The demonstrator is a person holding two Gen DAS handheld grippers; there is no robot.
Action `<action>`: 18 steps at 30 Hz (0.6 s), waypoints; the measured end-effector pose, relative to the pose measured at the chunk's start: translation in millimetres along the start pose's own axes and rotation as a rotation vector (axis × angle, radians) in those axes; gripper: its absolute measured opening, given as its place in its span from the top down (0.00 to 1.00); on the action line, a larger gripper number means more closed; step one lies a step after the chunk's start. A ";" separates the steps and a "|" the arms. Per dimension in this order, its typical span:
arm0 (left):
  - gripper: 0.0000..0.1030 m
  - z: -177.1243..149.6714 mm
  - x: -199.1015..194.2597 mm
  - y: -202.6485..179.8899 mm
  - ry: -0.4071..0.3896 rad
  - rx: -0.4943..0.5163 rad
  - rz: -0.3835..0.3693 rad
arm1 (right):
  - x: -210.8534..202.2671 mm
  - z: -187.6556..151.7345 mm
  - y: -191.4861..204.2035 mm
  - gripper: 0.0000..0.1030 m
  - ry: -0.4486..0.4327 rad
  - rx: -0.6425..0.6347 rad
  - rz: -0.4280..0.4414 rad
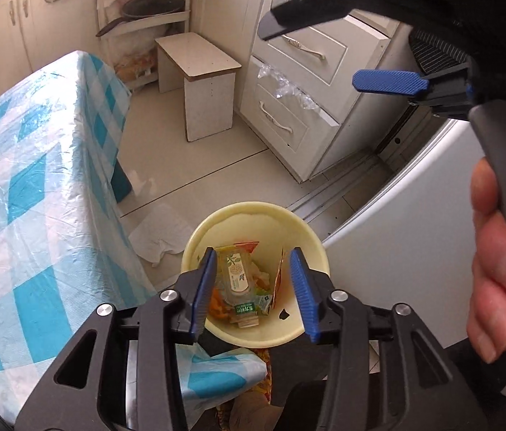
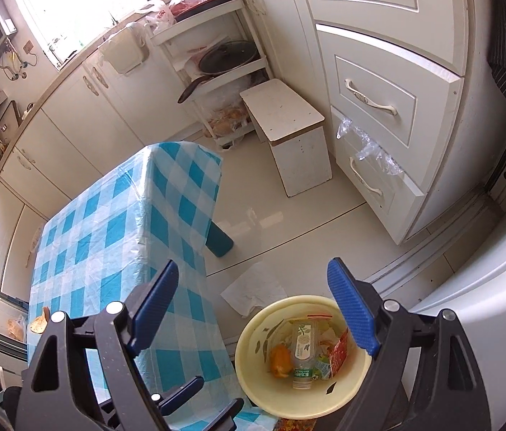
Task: Collect trash
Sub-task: 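Move the left tool over the last peel while the right tool reaches the tissue on the floor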
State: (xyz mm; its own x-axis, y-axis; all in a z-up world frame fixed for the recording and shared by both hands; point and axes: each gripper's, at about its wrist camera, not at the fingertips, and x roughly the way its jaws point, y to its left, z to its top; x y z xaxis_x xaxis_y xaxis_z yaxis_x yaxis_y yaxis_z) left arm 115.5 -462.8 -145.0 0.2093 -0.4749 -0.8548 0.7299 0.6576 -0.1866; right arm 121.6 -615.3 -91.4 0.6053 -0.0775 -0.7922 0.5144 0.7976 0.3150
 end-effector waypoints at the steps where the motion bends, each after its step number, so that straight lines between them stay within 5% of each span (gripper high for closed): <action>1: 0.58 -1.7 -6.3 2.1 -0.008 0.005 0.001 | -0.1 0.0 0.3 0.21 0.000 0.000 0.000; 6: 0.51 -10.8 -47.3 38.0 -0.064 0.000 0.043 | 10.7 -0.8 10.9 0.17 0.031 -0.064 -0.043; 18: 0.37 -46.5 -178.1 257.7 -0.187 -0.290 0.365 | 166.0 -18.3 70.8 0.16 0.431 -0.556 -0.220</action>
State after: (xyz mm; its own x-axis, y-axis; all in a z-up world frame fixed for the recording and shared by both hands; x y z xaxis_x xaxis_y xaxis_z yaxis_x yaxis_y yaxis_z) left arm 236.0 -181.5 -63.3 0.5494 -0.2631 -0.7931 0.3823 0.9231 -0.0414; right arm 247.3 -560.7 -210.2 0.1723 -0.1202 -0.9777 0.1432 0.9850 -0.0958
